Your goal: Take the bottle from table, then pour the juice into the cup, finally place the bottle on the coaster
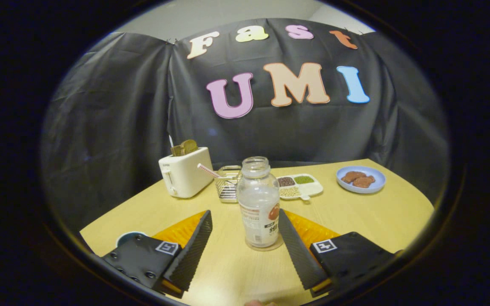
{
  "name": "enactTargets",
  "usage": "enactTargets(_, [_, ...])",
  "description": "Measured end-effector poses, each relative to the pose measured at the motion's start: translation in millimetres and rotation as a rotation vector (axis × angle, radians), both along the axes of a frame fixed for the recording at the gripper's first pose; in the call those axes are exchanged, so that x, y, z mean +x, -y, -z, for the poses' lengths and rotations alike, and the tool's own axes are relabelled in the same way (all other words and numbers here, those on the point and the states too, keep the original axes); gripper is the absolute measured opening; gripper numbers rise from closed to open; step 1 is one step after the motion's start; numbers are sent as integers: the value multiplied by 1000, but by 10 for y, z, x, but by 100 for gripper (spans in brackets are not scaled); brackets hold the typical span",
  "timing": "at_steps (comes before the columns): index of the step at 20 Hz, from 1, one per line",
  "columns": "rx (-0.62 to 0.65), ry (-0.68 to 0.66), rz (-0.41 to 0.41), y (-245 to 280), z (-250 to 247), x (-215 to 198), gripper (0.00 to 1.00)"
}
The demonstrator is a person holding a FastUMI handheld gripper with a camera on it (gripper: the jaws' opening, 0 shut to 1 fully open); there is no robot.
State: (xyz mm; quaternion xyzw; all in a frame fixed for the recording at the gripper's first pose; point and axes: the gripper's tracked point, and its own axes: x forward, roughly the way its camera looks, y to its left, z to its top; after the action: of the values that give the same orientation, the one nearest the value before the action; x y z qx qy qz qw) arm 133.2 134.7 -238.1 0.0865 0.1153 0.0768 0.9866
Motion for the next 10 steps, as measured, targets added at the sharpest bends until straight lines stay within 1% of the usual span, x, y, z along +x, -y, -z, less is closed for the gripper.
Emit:
enactTargets(3, [-2, 51, 7, 74, -299, -143, 97])
enactTargets(6, [-55, 107, 26, 202, -650, -278, 97])
enactTargets(10, [-86, 142, 30, 265, -982, -438, 97])
